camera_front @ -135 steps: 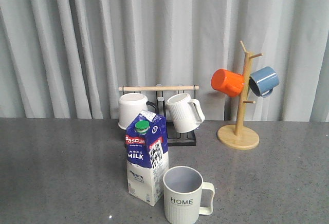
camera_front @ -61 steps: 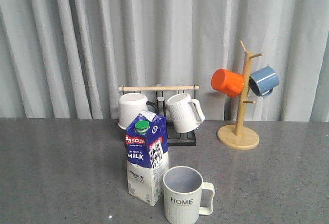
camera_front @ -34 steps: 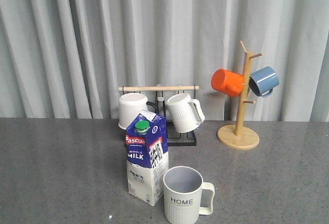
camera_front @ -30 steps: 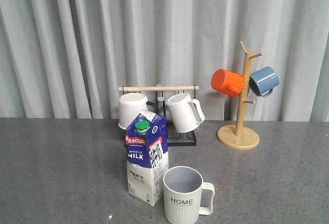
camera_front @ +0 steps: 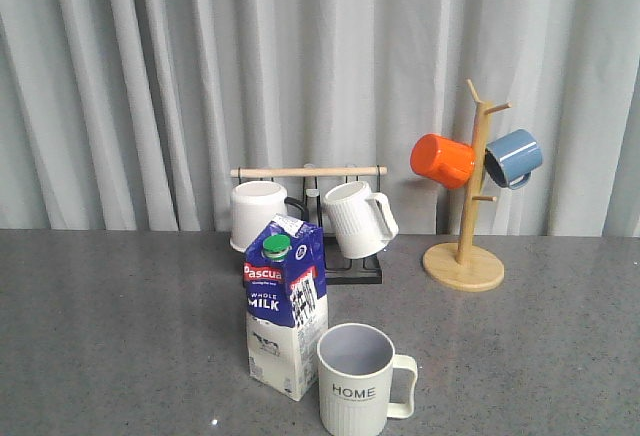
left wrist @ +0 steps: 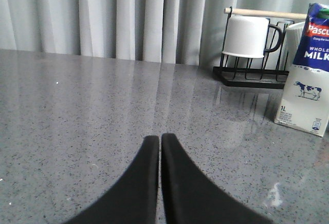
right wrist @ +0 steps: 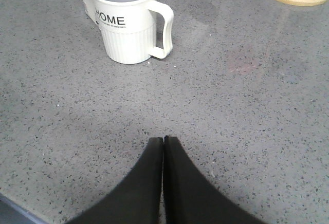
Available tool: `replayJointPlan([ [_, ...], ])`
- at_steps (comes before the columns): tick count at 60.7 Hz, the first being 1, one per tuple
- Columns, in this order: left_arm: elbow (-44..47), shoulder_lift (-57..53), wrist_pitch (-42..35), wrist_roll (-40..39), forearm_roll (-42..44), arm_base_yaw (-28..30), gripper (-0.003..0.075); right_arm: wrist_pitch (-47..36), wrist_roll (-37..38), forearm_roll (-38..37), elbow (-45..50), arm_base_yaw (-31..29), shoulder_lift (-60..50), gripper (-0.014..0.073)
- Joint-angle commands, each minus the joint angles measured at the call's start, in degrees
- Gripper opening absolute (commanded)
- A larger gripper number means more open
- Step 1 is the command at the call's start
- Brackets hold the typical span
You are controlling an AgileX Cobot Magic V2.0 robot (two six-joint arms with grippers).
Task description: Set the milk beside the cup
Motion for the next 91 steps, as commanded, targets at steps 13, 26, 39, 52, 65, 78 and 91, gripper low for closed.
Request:
replayJointPlan([
  [13, 1.1, -0.7, -5.9, -0.8, -0.1, 0.1, -0.0007, -3.8, -0.2, -0.2, -1.6, -0.2, 0.1, -0.0005],
  [26, 1.2, -0.7, -7.8, -0.3, -1.9, 0.1, -0.0007, -3.8, -0.2, -0.2, -1.6, -0.2, 0.1, -0.0005],
  [39, 1.2, -0.7, -8.1, 8.3, -10.9, 0.1, -0.0007, -3.8, -0.2, -0.2, -1.6, -0.2, 0.1, -0.0005],
  [52, 1.1, -0.7, -8.2, 8.2, -13.6, 0.1, -0.0007, -3.8, -0.2, -0.2, -1.6, -0.2, 0.1, -0.0005],
  [65, 1.1, -0.7, -8.2, 8.2, -13.6, 0.1, -0.0007, -3.8, -0.2, -0.2, -1.6, -0.2, 0.1, -0.0005],
  [78, 1.1, -0.7, -8.2, 8.2, -13.6, 0.1, -0.0007, -3.8, -0.2, -0.2, -1.6, -0.2, 0.1, -0.0005],
  [91, 1.1, -0.7, -8.2, 8.2, -13.6, 0.1, -0.0007, -3.8, -0.2, -0.2, -1.6, -0.2, 0.1, -0.0005],
])
